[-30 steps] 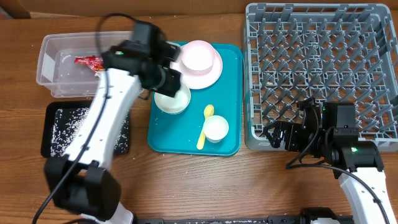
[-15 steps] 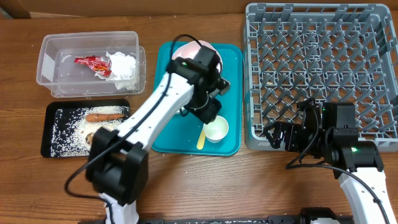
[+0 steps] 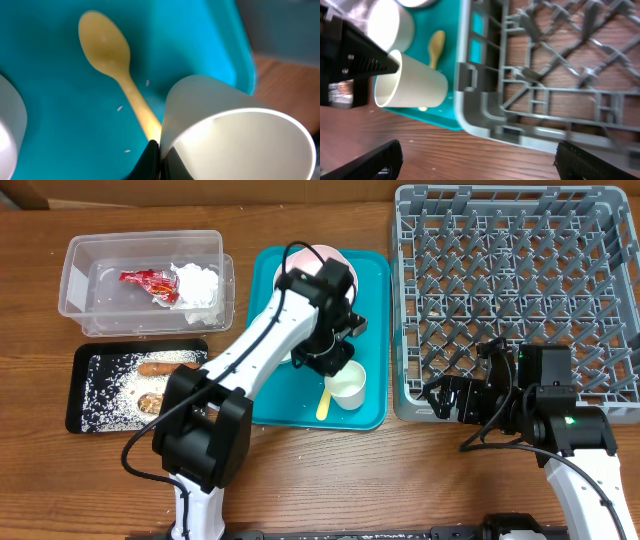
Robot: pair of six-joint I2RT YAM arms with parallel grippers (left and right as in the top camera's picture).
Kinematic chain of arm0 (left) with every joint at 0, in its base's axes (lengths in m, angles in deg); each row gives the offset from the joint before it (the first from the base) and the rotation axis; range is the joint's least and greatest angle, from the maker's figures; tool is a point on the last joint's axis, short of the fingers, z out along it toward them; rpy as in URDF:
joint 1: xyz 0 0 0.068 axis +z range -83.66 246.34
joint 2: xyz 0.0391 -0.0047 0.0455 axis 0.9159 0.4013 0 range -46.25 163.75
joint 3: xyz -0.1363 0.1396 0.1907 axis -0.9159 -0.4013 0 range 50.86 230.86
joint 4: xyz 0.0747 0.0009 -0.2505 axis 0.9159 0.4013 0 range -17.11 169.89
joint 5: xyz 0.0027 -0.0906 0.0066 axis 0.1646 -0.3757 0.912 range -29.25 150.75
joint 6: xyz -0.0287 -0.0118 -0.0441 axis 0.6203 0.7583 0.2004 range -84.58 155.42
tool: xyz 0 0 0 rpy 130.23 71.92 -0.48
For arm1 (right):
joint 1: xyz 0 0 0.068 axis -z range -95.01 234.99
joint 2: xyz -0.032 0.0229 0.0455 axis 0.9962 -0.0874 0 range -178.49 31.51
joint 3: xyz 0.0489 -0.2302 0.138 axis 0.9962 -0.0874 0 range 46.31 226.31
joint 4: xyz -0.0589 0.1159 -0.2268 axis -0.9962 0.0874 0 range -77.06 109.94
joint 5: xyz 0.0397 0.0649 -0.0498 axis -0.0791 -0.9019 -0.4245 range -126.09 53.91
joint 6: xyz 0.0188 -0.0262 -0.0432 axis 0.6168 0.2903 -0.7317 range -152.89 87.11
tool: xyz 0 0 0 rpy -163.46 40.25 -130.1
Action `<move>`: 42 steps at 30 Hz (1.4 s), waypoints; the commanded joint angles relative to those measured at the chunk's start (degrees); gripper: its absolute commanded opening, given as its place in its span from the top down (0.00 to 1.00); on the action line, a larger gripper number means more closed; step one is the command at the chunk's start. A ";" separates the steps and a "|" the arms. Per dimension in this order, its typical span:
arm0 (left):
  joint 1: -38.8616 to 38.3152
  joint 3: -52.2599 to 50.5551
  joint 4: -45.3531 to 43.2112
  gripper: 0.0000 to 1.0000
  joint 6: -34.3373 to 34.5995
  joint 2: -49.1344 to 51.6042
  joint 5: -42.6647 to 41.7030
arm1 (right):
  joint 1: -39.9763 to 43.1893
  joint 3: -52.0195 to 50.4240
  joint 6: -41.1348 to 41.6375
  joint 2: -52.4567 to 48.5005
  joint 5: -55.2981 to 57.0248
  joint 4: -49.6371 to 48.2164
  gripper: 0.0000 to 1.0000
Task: Sort waste into correct bins and load items into the dishwasher
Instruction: 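Move the left gripper to the white cup and grasp it, then hand the white cup from the left gripper to the right gripper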
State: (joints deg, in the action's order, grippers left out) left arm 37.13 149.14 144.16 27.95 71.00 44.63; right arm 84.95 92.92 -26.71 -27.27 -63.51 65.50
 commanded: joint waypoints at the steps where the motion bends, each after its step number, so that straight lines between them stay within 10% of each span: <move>1: 4.11 7.82 3.30 0.96 -2.54 -0.15 -14.19 | 0.11 1.36 -0.20 0.20 -9.90 -2.45 0.00; 8: 14.05 12.57 6.32 0.96 -9.25 -0.15 -49.44 | 0.11 1.36 0.20 0.20 -23.30 -14.86 0.00; 17: 17.18 12.55 6.49 0.96 -10.51 -0.15 -73.09 | 0.00 1.36 10.88 0.20 -26.97 -37.20 0.00; 42: 11.65 12.55 6.73 0.96 -5.33 -0.15 -73.57 | -6.56 1.36 13.68 -3.65 -33.14 -60.72 0.04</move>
State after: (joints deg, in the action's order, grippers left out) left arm 49.43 160.64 150.91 21.94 71.05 -27.61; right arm 79.58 93.05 -13.38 -29.94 -95.90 5.83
